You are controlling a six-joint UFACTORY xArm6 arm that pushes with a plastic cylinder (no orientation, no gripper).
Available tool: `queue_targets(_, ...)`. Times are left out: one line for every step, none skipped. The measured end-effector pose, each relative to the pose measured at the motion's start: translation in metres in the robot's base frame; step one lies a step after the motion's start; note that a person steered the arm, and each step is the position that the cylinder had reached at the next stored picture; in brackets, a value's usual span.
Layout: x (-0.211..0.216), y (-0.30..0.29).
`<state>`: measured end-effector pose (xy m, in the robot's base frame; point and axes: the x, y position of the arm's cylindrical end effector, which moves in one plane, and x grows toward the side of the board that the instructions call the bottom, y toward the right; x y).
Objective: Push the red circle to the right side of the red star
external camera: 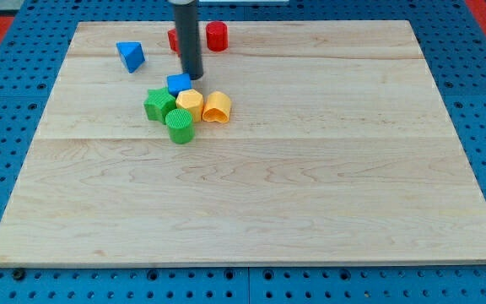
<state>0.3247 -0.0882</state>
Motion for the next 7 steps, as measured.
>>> queue_targets(-0.008,0.02)
queue_targets(-0.036,0.072)
queue_targets(-0.076,0.106)
queue_targets(-0.085,0.104)
queue_targets(-0.085,0.104)
queue_targets(-0.123,0.154)
queue_targets(-0.131,0.098)
